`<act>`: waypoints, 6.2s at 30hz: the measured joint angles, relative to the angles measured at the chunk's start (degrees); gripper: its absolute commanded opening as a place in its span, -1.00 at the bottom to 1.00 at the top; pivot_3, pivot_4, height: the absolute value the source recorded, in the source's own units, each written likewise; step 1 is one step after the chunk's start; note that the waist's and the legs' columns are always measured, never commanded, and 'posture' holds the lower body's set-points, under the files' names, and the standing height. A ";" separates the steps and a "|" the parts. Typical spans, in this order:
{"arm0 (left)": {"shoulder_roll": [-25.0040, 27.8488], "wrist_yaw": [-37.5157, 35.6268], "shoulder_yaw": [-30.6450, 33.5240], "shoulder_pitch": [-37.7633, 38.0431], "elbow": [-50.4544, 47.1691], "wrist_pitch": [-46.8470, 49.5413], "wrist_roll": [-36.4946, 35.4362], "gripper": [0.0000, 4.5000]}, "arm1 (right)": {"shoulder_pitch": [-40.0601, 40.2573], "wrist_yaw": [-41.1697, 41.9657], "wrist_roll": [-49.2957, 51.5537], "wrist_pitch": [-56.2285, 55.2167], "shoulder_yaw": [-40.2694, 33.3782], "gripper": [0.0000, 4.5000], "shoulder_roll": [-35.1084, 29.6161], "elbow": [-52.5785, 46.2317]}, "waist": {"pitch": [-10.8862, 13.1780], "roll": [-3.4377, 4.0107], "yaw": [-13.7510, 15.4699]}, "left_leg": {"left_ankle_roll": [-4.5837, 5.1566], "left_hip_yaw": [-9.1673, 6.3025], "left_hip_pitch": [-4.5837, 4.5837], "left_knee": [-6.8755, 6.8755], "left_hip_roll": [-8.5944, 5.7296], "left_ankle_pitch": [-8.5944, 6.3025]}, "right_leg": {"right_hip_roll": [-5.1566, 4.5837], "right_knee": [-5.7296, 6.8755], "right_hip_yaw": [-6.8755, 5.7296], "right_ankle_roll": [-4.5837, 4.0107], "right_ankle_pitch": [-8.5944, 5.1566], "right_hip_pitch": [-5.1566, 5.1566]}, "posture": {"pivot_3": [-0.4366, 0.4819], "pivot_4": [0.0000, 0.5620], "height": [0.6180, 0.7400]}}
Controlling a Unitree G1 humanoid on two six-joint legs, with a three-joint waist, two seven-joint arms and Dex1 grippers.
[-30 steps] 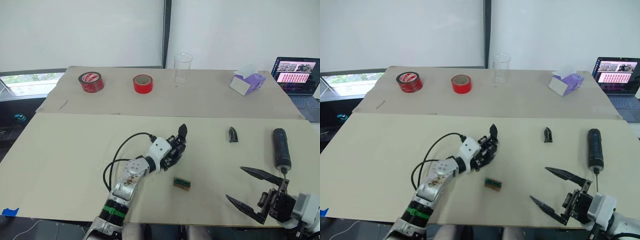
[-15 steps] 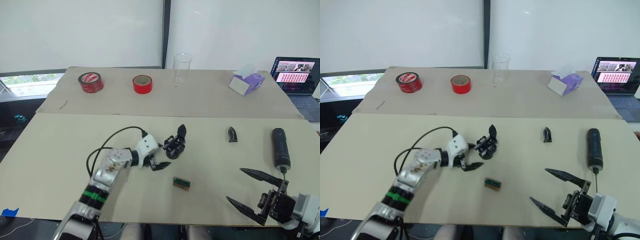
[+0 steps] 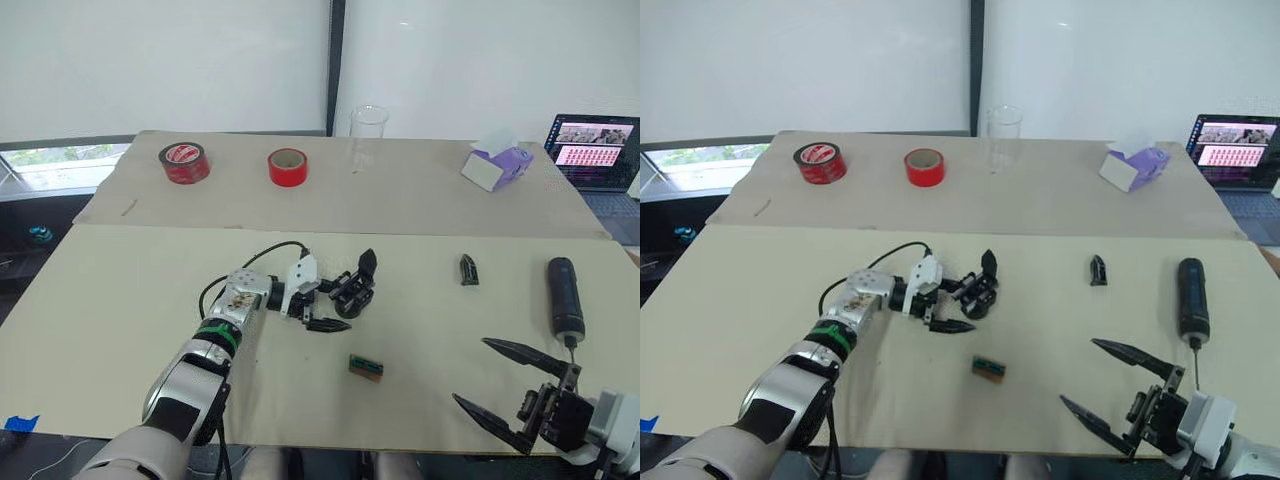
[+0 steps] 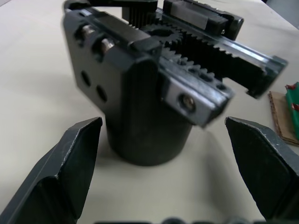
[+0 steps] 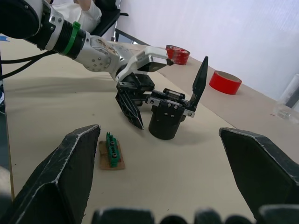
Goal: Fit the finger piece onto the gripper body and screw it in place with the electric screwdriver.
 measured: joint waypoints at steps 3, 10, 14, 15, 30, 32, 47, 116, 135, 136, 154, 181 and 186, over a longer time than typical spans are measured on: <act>-0.99 0.17 0.25 -1.35 3.41 -4.15 1.14 0.97 | 0.71 -0.67 -0.04 0.00 -0.12 1.00 0.00 -0.64 | 0.00 0.00 -0.05 | 0.02 0.01 0.00 0.00 0.00 -0.01 | -0.01 -0.01 0.01 0.04 0.00 0.00 | -0.05 -0.47 1.00; -0.96 0.00 1.54 -1.91 6.51 -7.17 2.68 0.01 | 1.67 -1.73 -0.18 0.00 -0.76 1.00 -0.01 -1.20 | 0.00 0.00 -0.22 | 0.02 0.00 0.01 -0.01 0.01 -0.01 | 0.00 0.00 0.00 0.06 0.00 0.00 | -0.05 -0.47 1.00; -0.21 0.99 2.31 1.49 -0.13 -2.90 2.59 0.01 | 0.79 -1.86 -0.54 0.00 -0.79 1.00 -0.08 -1.21 | -0.02 0.02 -0.81 | 0.03 -0.01 0.02 -0.01 0.01 -0.02 | -0.01 0.01 0.02 0.07 -0.01 0.01 | -0.05 -0.47 1.00; -0.06 1.83 2.37 3.21 -3.54 -0.94 2.46 0.01 | 0.75 -1.86 -0.60 0.00 -0.76 1.00 -0.10 -1.20 | -0.02 0.04 -0.93 | 0.03 -0.01 0.04 -0.01 0.01 -0.02 | -0.03 0.05 0.04 0.08 -0.01 0.02 | -0.05 -0.47 1.00; -5.13 35.65 -1.34 32.74 -58.93 34.20 7.50 0.01 | -1.73 -1.96 -1.74 1.33 1.76 1.00 -0.11 0.79 | -0.05 0.09 -0.78 | 0.08 -0.05 0.16 -0.02 0.01 -0.06 | -0.11 0.05 0.13 0.17 -0.06 0.10 | -0.05 -0.47 1.00; -5.93 37.72 -1.96 33.06 -59.25 34.62 7.68 0.01 | -1.96 -1.73 -1.74 1.43 1.83 1.00 -0.46 1.30 | -0.06 0.10 -0.61 | 0.08 -0.04 0.15 -0.02 0.00 -0.06 | -0.12 0.04 0.13 0.16 -0.06 0.11 | -0.05 -0.47 1.00; -4.91 41.89 -4.89 33.36 -57.74 31.21 6.86 0.48 | -2.57 -1.98 -1.79 2.22 2.01 1.00 -1.01 1.70 | -0.08 0.13 0.23 | 0.10 -0.04 0.18 -0.01 -0.02 -0.07 | -0.16 0.01 0.12 0.07 -0.10 0.16 | -0.05 -0.47 1.00; 15.75 18.11 15.08 29.49 -74.97 38.13 -32.15 1.00 | -82.83 -35.86 -22.38 87.06 27.23 0.01 -7.76 55.13 | -0.11 0.16 -2.90 | -0.63 -0.01 0.00 -0.38 -0.08 0.60 | 0.15 0.02 0.20 -0.12 0.14 -0.02 | -0.05 -0.47 1.00; 7.02 46.51 24.78 24.58 -76.03 57.43 -53.10 1.00 | -61.12 -35.75 -24.17 51.28 17.89 -0.51 -4.39 -0.15 | 0.17 0.07 -2.56 | -0.86 -0.16 0.04 -0.54 -0.07 0.74 | 0.17 0.08 0.23 0.26 -0.04 -0.04 | -0.05 -0.47 1.00; 5.32 49.46 25.09 23.12 -76.03 58.24 -55.33 1.00 | -59.79 -37.06 -25.17 49.91 19.58 -0.51 -2.67 -3.93 | 0.16 0.01 -2.39 | -0.87 -0.16 0.06 -0.53 -0.08 0.75 | 0.17 0.07 0.23 0.25 -0.04 -0.01 | -0.05 -0.47 1.00; -4.75 57.32 21.10 18.62 -75.21 56.98 -58.18 1.00 | -55.97 -41.65 -34.52 49.05 32.99 -0.51 4.94 -12.58 | 0.20 -0.05 -1.94 | -0.80 -0.14 0.04 -0.50 -0.20 0.77 | 0.19 0.04 0.26 0.19 -0.02 0.00 | -0.05 -0.47 1.00; 12.70 36.34 22.66 18.12 -67.61 63.48 -61.76 -0.98 | -59.02 -24.53 4.02 81.85 10.14 1.00 -6.94 -18.99 | 0.26 -0.11 -1.93 | -0.32 -0.25 0.00 -0.53 -0.11 0.50 | 0.26 -0.01 0.16 -0.13 0.08 -0.06 | -0.05 -0.47 1.00; 21.04 19.39 15.13 16.20 -65.98 64.27 -54.87 -0.98 | -60.50 -19.67 24.23 96.33 8.71 1.00 -15.46 -17.70 | 0.31 -0.19 -1.44 | -0.22 -0.28 -0.10 -0.52 -0.15 0.43 | 0.18 -0.09 0.14 -0.43 0.10 -0.09 | -0.05 -0.47 1.00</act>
